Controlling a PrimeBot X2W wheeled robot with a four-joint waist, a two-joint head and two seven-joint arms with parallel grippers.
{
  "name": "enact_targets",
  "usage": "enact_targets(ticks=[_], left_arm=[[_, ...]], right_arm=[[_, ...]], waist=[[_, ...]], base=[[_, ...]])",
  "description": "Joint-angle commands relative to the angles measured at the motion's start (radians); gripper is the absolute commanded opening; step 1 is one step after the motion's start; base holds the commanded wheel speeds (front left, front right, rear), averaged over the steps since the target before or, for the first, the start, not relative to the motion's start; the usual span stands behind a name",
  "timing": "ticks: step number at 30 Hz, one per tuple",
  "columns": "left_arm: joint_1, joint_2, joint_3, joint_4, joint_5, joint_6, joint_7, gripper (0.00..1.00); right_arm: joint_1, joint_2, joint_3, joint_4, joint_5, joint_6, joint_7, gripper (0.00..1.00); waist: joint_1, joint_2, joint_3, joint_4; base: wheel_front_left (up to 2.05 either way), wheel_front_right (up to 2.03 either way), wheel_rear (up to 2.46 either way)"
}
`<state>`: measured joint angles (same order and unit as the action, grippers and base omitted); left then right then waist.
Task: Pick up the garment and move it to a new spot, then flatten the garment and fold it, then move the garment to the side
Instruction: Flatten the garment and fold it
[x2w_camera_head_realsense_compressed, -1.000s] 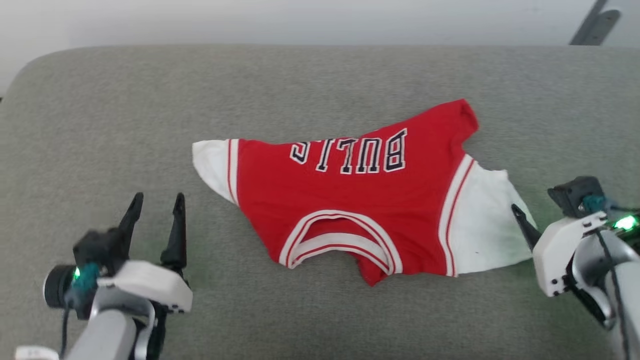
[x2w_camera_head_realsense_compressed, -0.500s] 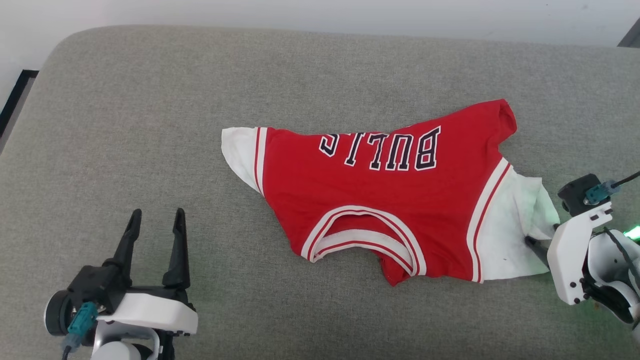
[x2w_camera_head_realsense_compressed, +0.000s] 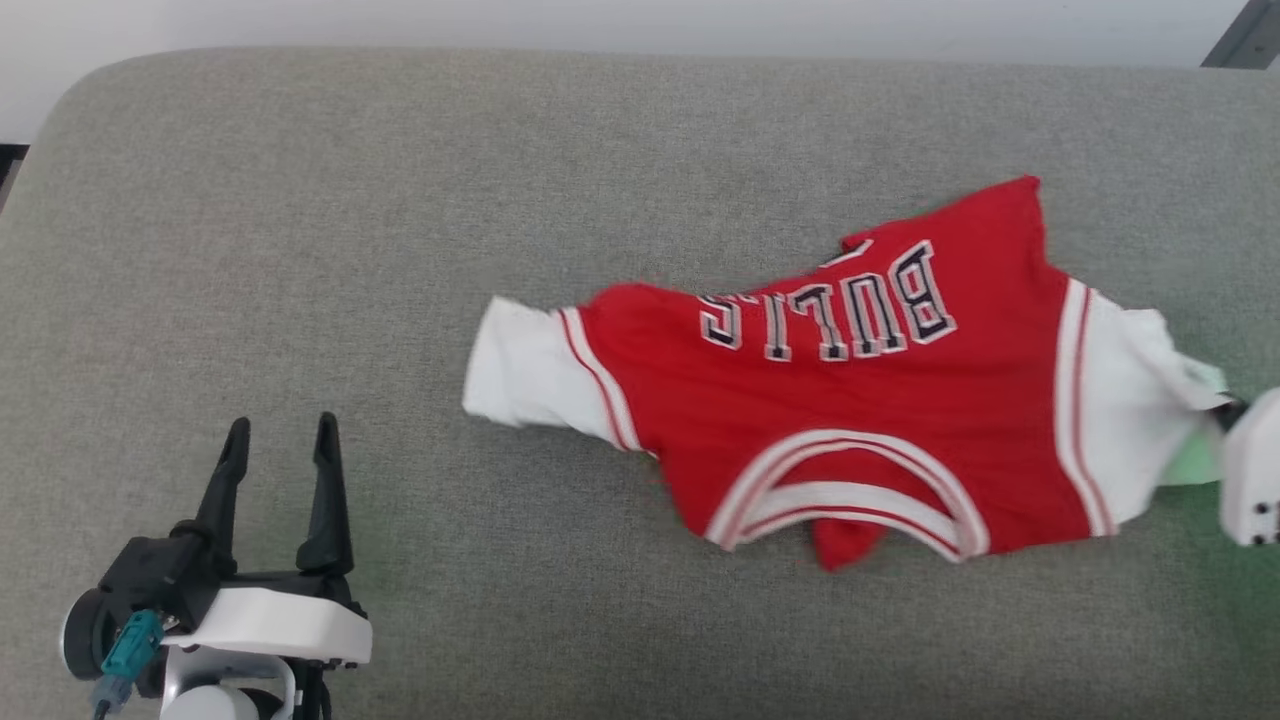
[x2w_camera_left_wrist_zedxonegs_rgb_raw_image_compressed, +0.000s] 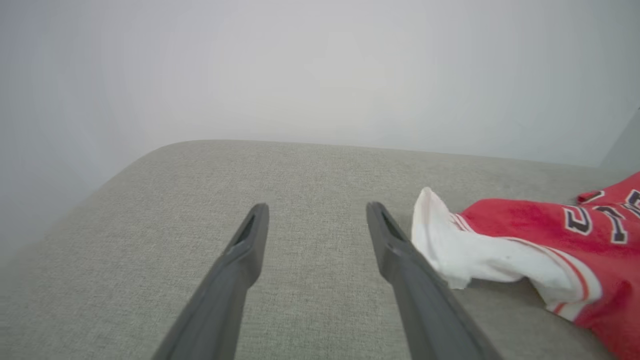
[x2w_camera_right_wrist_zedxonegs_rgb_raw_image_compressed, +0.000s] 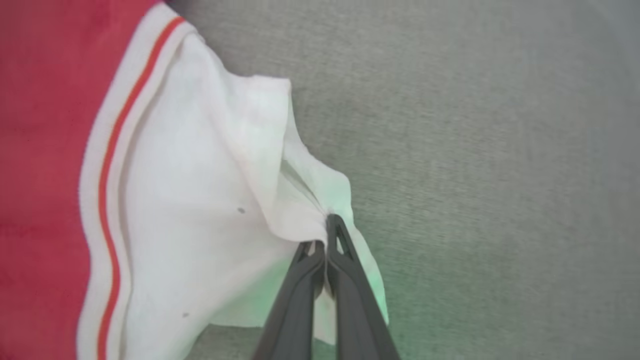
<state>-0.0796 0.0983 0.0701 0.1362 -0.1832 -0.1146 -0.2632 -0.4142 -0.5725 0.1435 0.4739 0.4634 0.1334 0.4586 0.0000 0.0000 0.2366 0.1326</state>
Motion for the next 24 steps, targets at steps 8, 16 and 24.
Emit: enact_targets(ticks=[8,16,24], left_arm=[[-0.015,-0.009,0.018,0.021,0.003,-0.016,-0.002,1.00],[-0.066,0.069,-0.105,0.042,-0.102,-0.016,-0.002,1.00],[-0.237,0.328,-0.377,0.056,-0.423,-0.015,0.177,1.00]], right_arm=[[0.025,0.067,-0.173,0.012,-0.101,-0.005,-0.061,0.00],[0.029,0.137,-0.211,-0.058,-0.156,-0.004,-0.179,1.00],[0.050,0.236,-0.248,-0.214,-0.211,-0.004,-0.297,1.00]], waist=[[0.0000,0.0000,0.004,-0.015],[0.0000,0.0000,0.000,-0.040],[0.0000,0.0000,0.008,-0.102]], base=[[0.00,0.00,0.00],[0.00,0.00,0.00],[0.00,0.00,0.00]])
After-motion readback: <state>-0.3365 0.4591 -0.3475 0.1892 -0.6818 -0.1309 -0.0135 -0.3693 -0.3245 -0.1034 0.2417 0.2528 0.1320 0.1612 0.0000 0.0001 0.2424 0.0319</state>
